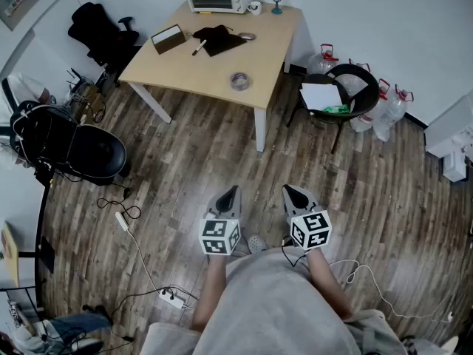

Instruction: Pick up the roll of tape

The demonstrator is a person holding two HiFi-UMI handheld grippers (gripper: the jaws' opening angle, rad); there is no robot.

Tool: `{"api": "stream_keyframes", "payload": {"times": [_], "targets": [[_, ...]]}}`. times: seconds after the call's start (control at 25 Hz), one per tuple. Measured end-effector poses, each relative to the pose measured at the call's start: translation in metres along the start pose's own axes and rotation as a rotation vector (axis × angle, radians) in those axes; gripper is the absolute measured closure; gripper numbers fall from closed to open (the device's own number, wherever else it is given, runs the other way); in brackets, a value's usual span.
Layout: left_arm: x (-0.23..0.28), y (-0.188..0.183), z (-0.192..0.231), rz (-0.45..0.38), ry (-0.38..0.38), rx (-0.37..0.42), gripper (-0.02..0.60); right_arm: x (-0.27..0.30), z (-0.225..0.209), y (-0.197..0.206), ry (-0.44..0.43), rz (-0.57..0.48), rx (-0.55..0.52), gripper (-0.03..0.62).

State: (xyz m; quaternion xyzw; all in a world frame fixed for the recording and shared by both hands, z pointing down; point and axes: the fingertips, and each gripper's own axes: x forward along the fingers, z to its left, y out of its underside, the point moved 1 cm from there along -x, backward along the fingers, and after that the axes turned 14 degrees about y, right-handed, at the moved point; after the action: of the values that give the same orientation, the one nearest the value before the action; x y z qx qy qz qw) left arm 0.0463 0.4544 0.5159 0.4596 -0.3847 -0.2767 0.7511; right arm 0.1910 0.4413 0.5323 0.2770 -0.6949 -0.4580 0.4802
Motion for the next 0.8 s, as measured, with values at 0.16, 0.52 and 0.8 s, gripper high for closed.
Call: {"api": "stream_keyframes", "payload": {"times": [0.16,0.52,0.8], "targets": [[0.0,-0.003,0.006,0.001,0.001,0.005,0.575,0.003,0.003,0.003,0.006,0.004,0.006,0.591],[-0.006,-0.007,0.002,-0.025,0.002,0.013,0.575,-0.003,0.01,-0.003,-0.032,-0.022,0.023,0.591],[-0.02,-0.001,0.01,-0.033,-0.036,0.019,0.555,-0.003,0.031,-0.01,-0.115,-0.047,0.052,0.58]]}}
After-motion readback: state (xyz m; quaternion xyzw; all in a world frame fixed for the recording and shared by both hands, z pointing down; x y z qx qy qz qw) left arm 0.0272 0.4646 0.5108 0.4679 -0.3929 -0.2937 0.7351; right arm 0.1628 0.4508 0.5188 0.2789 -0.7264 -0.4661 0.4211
